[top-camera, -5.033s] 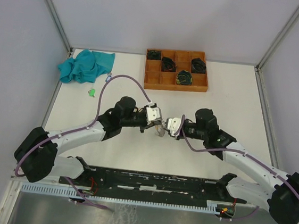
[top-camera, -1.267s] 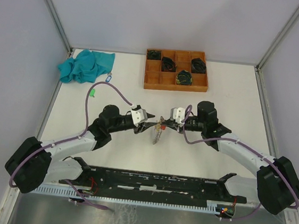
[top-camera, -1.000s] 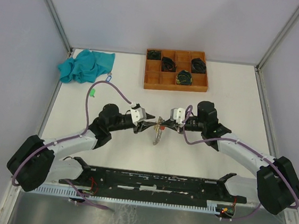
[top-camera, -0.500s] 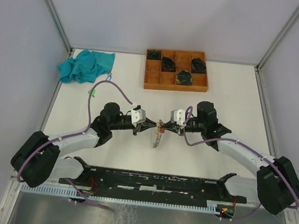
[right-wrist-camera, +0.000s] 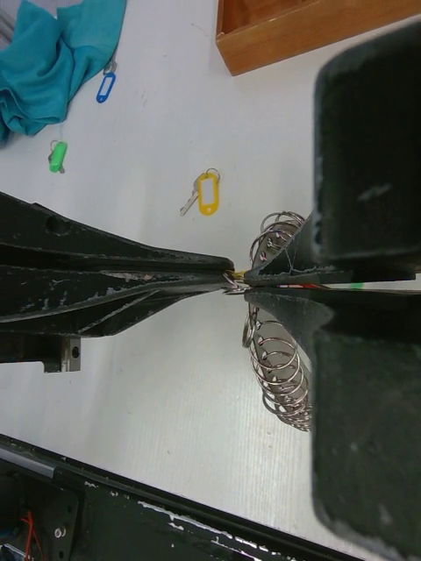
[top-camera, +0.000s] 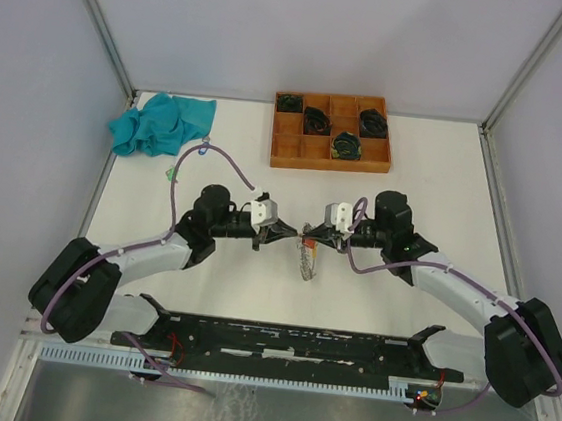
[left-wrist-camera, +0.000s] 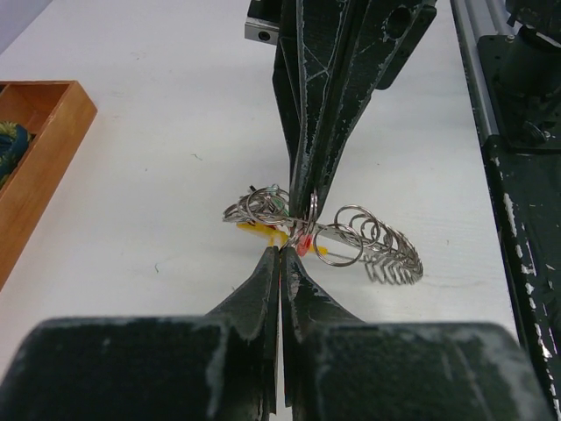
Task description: Put the keys on the keyring
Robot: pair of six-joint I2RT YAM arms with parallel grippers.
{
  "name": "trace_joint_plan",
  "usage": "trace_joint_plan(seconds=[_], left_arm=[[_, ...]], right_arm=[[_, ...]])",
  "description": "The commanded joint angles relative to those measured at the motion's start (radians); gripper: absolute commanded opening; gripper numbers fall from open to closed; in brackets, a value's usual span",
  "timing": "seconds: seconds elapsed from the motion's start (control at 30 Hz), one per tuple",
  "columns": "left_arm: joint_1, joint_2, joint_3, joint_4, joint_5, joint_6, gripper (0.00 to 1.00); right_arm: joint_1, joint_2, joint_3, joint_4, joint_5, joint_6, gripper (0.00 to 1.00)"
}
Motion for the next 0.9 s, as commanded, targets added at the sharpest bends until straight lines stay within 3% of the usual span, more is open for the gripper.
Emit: trace_joint_plan(seconds=[0.0, 0.33, 0.43, 0.63, 0.87], left_arm=[[-0.006, 0.042, 0.056, -0.029, 0.095, -0.011, 0.03], [-0.014, 0.07, 0.047, 0.064, 0.112, -0.071, 0.03], [-0.014, 0.048, 0.008, 0.154, 0.083, -0.096, 0.09], [-0.013, -0.06, -0.075, 0.178, -0.038, -0.041, 0.29], [-0.014, -0.115, -0.131, 0.241, -0.07, -0.014, 0.35]], right_arm=[[0.004, -0.04, 0.004, 0.213, -0.035, 0.069, 0.01], [0.004, 0.033, -0.016, 0.44, -0.046, 0.214, 0.01], [0.004, 0.042, -0.026, 0.445, -0.026, 0.214, 0.01], [0.003, 0.0, -0.032, 0.316, 0.022, 0.136, 0.01], [0.002, -0.006, -0.037, 0.315, 0.042, 0.149, 0.01]])
